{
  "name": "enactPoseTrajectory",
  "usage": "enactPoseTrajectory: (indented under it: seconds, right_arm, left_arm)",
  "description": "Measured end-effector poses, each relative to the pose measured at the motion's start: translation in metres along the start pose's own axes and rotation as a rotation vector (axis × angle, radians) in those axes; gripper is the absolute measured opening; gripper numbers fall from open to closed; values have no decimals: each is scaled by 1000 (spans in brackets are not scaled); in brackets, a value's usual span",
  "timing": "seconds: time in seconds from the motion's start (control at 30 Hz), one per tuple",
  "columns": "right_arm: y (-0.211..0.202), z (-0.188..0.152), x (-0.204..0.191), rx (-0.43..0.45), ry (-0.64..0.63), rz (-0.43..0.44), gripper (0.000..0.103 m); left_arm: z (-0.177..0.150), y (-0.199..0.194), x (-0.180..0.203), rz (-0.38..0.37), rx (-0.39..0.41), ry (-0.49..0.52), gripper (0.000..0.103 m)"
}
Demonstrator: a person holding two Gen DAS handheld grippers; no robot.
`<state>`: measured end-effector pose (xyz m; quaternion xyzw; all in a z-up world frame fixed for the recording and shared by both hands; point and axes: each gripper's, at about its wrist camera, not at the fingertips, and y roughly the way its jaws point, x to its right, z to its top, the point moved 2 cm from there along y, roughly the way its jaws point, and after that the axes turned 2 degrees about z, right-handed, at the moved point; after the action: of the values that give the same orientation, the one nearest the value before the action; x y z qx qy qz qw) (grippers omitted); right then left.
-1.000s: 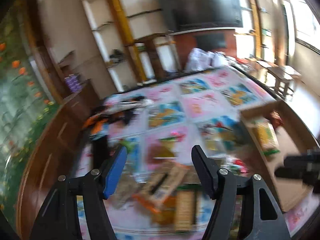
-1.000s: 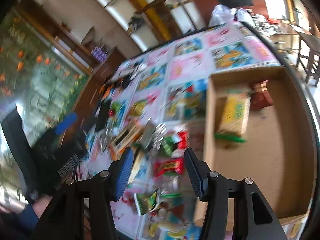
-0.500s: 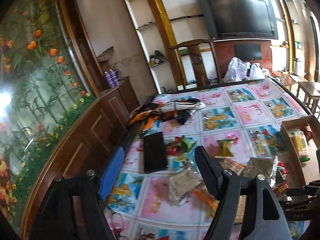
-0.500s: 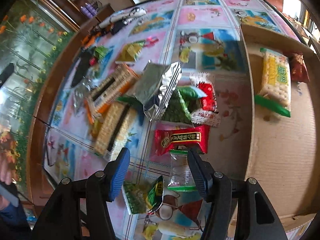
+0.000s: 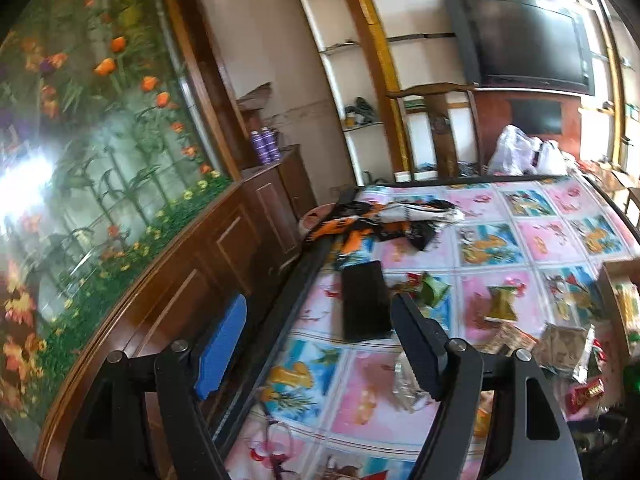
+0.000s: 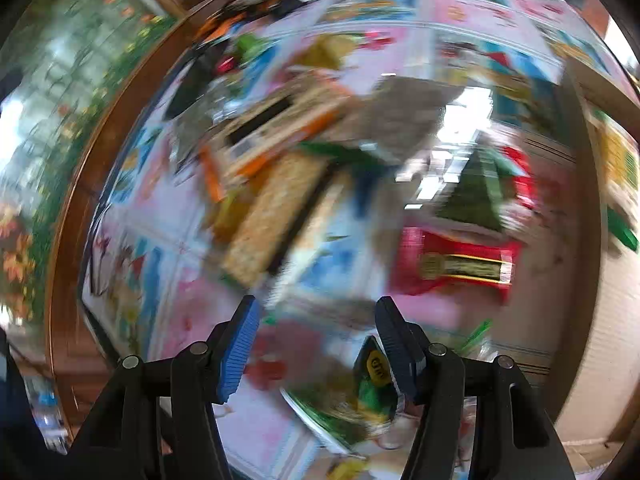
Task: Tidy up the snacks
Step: 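Withdraw both grippers from the box back over the snack pile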
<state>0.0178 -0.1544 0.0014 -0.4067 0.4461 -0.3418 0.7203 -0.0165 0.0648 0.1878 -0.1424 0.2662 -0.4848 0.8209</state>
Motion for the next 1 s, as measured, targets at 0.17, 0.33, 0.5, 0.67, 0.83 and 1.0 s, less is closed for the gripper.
enactPoseTrajectory:
  seconds: [0.17, 0.33, 0.5, 0.67, 0.83, 1.0]
  right_arm:
    - [9, -4, -24, -35, -67, 49, 65]
    - [8, -3, -43, -29, -128, 79, 65]
    - [12, -4, -59, -47, -172, 106, 65]
    - [16, -5, -76, -58, -226, 120, 65]
    - [18, -5, -83, -64, -246, 127, 65]
    - [16, -6, -82, -56, -240, 128, 65]
  left_arm:
    - [-1, 3, -32, 66, -7, -55, 74]
    - [-6, 8, -57, 114, -25, -90, 75]
    - [-12, 10, -74, 166, -28, -102, 75]
    - [-17, 12, -87, 187, -44, -117, 76]
    - [-21, 16, -93, 192, -59, -124, 78]
    - [-23, 19, -90, 177, -71, -120, 78]
